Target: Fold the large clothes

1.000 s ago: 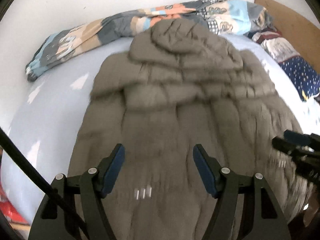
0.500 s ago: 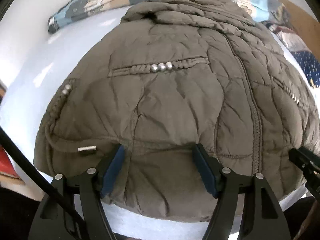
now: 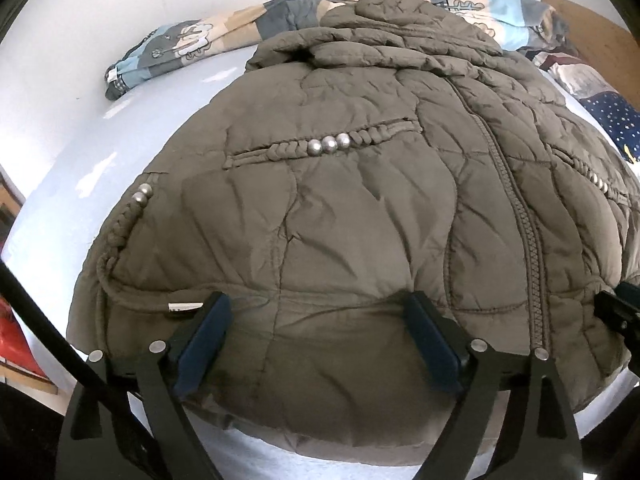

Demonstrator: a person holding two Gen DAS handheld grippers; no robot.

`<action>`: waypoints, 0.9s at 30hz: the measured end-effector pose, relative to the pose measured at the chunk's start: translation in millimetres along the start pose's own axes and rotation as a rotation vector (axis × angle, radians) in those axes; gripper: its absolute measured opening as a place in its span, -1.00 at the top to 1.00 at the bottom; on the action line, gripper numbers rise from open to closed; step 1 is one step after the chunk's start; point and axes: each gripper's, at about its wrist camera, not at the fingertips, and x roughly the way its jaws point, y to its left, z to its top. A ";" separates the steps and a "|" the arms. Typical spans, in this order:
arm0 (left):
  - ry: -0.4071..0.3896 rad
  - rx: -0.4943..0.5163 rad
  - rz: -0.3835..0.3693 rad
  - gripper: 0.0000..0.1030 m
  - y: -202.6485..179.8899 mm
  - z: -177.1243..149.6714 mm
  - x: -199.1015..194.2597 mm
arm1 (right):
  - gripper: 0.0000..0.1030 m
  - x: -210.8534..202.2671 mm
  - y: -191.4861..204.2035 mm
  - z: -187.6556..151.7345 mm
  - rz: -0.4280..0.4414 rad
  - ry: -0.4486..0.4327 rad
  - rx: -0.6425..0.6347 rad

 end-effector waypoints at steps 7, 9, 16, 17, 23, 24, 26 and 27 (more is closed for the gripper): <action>-0.065 0.028 0.026 -0.84 -1.3 -3.1 1.9 | -0.20 0.3 3.6 -4.9 -0.010 -0.026 0.003; -0.066 0.023 0.020 -0.87 0.9 -3.2 2.8 | -0.23 0.0 4.5 -6.2 -0.009 -0.033 0.003; -0.070 0.024 0.030 -0.89 -0.5 -2.5 2.5 | -0.29 -0.5 3.0 -8.7 0.007 -0.047 -0.004; -0.070 0.027 0.029 -0.88 -0.5 -1.7 1.5 | -0.32 -0.3 3.4 -8.5 0.008 -0.045 -0.007; -0.049 0.025 -0.014 -0.88 12.3 6.3 -13.8 | -0.37 -16.6 0.8 1.4 0.070 -0.057 -0.009; -0.064 0.014 -0.018 -0.88 17.9 7.5 -21.4 | -0.37 -23.2 -1.2 3.1 0.077 -0.082 -0.002; -0.083 -0.005 -0.014 -0.88 26.1 8.0 -31.2 | -0.39 -41.0 -10.2 7.6 0.082 -0.141 0.019; -0.088 -0.023 -0.007 -0.88 33.0 9.0 -35.8 | -0.42 -50.1 -18.3 10.1 0.081 -0.167 0.035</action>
